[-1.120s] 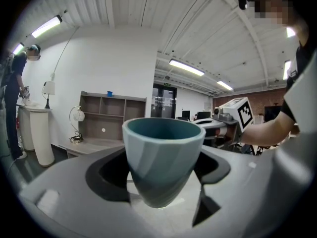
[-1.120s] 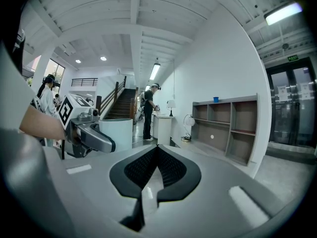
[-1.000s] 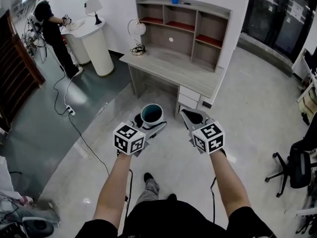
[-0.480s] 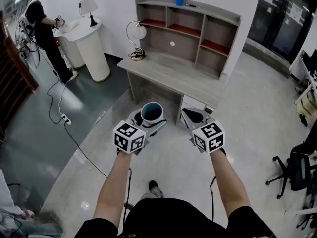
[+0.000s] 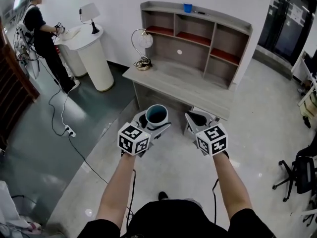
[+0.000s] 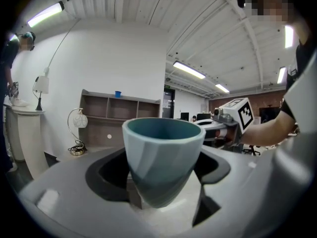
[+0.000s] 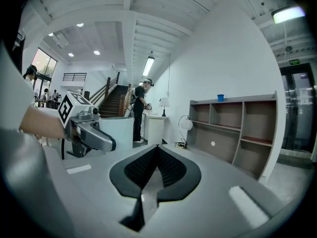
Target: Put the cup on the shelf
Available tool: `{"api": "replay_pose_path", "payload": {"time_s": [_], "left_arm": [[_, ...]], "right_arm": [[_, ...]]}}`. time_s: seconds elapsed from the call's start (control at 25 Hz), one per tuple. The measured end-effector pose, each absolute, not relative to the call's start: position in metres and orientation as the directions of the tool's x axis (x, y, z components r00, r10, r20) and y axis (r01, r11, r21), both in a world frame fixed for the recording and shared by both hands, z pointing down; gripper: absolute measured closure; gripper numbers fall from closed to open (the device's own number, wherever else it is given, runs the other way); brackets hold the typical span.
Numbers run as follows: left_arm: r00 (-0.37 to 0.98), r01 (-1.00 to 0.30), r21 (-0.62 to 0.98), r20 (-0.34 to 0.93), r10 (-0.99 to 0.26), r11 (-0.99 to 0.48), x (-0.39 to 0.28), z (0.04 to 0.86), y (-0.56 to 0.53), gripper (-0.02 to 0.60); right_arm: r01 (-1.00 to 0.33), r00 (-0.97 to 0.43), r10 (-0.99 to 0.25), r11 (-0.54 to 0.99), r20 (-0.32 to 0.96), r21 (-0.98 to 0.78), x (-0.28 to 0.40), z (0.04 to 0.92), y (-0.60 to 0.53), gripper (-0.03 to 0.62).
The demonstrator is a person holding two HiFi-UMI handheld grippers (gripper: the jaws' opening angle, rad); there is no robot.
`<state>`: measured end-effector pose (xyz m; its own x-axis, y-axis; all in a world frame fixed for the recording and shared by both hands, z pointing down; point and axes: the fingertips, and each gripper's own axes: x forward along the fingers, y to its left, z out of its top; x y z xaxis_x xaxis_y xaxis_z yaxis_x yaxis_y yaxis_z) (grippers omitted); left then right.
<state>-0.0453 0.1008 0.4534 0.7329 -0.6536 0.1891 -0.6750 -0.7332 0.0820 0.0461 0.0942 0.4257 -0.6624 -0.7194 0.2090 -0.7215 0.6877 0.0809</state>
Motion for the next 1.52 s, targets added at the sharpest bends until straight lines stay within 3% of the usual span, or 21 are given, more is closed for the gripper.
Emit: {"api": "replay_pose_path", "payload": {"time_s": [0.6,1.52], "left_arm": [[0.735,-0.674,0.102,0.198,-0.649,-0.732,-0.073,0.469,0.021,0.213],[0.700,-0.711,0.089,0.189,-0.689,-0.698,-0.067,0.457,-0.215,0.213]], "right_arm": [[-0.721,-0.662,-0.714,0.690,0.227,0.069,0.018,0.441,0.016,0.583],[-0.672,-0.712,-0.669,0.738,0.216,0.070,0.015,0.431,-0.221,0.583]]}}
